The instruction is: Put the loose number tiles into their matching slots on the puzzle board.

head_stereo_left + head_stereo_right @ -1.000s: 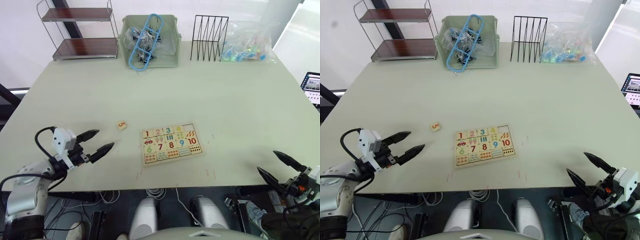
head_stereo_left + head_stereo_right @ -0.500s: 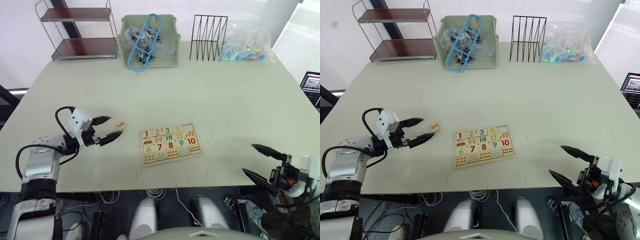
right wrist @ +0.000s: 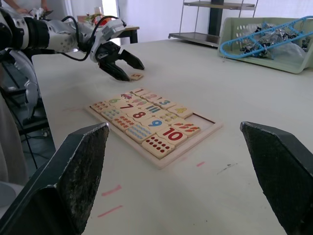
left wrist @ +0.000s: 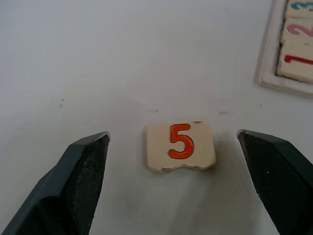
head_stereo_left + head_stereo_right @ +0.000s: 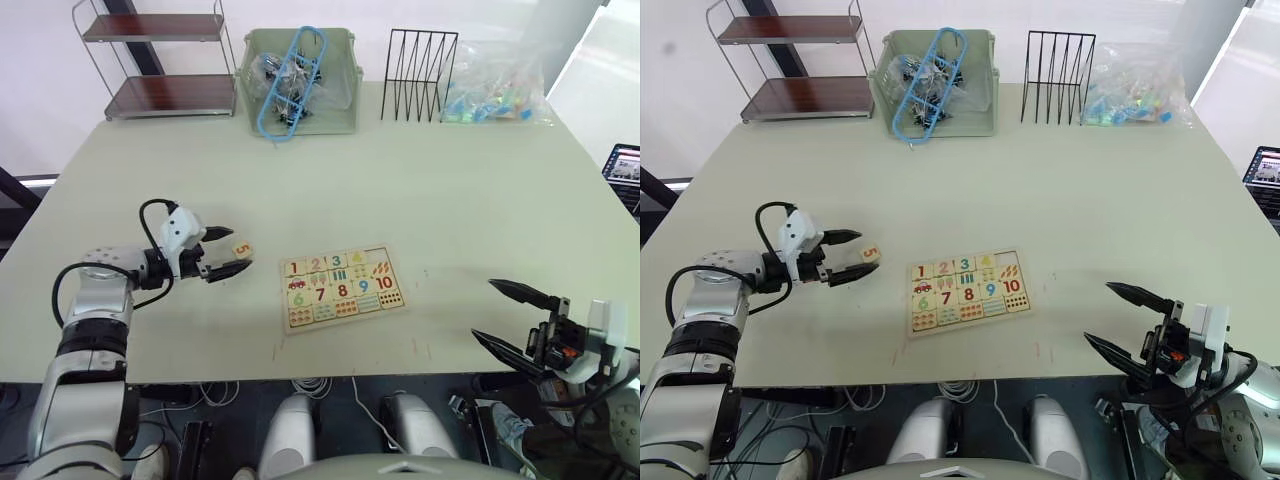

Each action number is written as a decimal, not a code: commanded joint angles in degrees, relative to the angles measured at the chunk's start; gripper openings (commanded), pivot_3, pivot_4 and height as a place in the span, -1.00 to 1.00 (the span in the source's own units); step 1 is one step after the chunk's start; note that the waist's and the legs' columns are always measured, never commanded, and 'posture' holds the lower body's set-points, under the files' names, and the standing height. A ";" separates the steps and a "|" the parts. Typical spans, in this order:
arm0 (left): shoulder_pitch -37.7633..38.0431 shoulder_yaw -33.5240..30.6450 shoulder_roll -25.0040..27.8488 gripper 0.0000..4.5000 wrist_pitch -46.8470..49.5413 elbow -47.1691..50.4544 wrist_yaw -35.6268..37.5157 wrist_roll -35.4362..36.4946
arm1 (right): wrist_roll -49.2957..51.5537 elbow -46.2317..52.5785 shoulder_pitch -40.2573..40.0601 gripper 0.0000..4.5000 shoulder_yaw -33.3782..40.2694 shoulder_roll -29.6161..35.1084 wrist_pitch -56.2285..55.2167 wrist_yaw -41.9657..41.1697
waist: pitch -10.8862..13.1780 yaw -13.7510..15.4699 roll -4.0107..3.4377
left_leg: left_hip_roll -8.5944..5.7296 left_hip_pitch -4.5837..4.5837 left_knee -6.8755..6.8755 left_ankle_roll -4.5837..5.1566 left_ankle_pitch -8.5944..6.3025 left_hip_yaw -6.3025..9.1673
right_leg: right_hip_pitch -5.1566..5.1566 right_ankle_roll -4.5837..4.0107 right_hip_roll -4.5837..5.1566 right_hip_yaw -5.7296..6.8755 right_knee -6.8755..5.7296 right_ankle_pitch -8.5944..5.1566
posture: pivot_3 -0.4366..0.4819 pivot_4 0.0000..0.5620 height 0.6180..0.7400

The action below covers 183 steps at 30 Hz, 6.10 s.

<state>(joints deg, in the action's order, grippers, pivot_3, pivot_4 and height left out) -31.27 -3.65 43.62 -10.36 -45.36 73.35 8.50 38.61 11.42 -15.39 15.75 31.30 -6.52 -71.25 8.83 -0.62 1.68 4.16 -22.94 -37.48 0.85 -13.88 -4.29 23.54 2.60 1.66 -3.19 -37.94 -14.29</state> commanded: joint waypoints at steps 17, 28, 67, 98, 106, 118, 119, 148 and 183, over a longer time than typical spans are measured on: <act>1.33 0.60 1.40 -0.33 -2.62 -2.93 -0.46 -1.21 | 0.93 2.54 -0.03 1.00 1.34 1.34 -0.48 -0.83 | -0.09 -0.28 -0.16 | 0.02 0.20 -0.04 -0.03 0.04 0.04 | -0.09 -0.02 -0.04 -0.03 -0.12 0.03 | -0.05 -0.47 1.00; 22.46 -10.24 3.30 -0.33 23.99 40.49 -14.34 9.33 | 2.33 0.78 2.86 1.00 1.16 3.70 1.59 -4.44 | -0.02 -0.80 -0.11 | 0.10 0.07 0.04 -0.04 0.03 0.07 | -0.03 -0.04 0.01 0.01 -0.06 0.02 | -0.05 -0.47 1.00; 39.74 -11.92 -38.78 0.72 79.21 98.66 -77.71 6.00 | 0.26 -0.94 5.23 1.00 0.54 5.74 2.93 -7.36 | 0.02 -0.15 0.01 | -0.06 0.13 -0.07 -0.05 0.04 0.22 | -0.14 -0.25 0.00 -0.04 0.00 -0.09 | -0.05 -0.47 1.00; 26.53 -11.87 6.53 0.97 17.75 40.79 8.61 15.93 | -1.22 0.46 2.11 1.00 0.23 1.91 -0.22 -5.14 | 0.06 0.01 0.04 | -0.04 0.00 0.05 -0.05 0.03 0.03 | 0.09 -0.28 0.11 0.05 0.08 -0.11 | -0.05 -0.47 1.00; 14.20 4.55 15.74 0.97 -4.74 18.17 19.15 14.30 | -1.53 -0.96 2.23 1.00 0.07 1.46 -2.41 -5.20 | 0.08 -0.11 0.01 | 0.01 -0.03 0.07 -0.05 0.03 -0.04 | 0.12 -0.28 0.10 0.01 0.07 -0.11 | -0.05 -0.47 1.00; 6.70 16.38 16.60 0.97 -14.16 4.12 19.15 17.91 | -1.66 -2.52 1.86 1.00 -0.06 1.16 -4.76 -5.76 | 0.08 0.02 0.02 | 0.03 -0.04 0.03 -0.05 0.03 -0.04 | 0.11 -0.26 0.06 0.03 0.01 -0.11 | -0.05 -0.47 1.00; 6.48 16.83 16.56 0.97 -14.42 3.83 19.15 18.12 | -1.64 -2.58 1.84 1.00 -0.03 1.19 -4.83 -5.80 | 0.08 0.03 0.02 | 0.03 -0.04 0.03 -0.05 0.03 -0.04 | 0.11 -0.25 0.06 0.03 0.00 -0.11 | -0.05 -0.47 1.00; 5.61 15.98 14.94 -0.58 -12.30 4.50 19.15 18.90 | -1.26 -5.16 2.12 1.00 0.38 1.83 -5.31 -7.73 | 0.07 0.08 -0.01 | 0.03 0.00 0.00 -0.04 0.04 -0.03 | 0.06 -0.25 0.05 0.02 -0.05 -0.10 | -0.05 -0.47 1.00; -14.37 14.41 7.82 -0.58 45.91 46.19 5.04 14.36 | -0.92 0.55 -0.21 1.00 0.63 -0.93 -5.96 1.12 | 0.08 0.10 0.00 | 0.03 -0.01 -0.04 -0.04 0.04 0.11 | 0.02 0.13 -0.13 -0.05 -0.06 -0.09 | -0.05 -0.47 1.00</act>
<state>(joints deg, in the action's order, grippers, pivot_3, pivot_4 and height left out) -43.70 9.90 52.04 33.64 -1.67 79.16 22.99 37.01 10.27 -15.85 14.89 30.20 -11.68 -70.56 8.91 -0.52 1.68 4.19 -22.95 -37.52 0.81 -13.84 -4.18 23.56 2.73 1.53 -3.23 -38.00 -14.38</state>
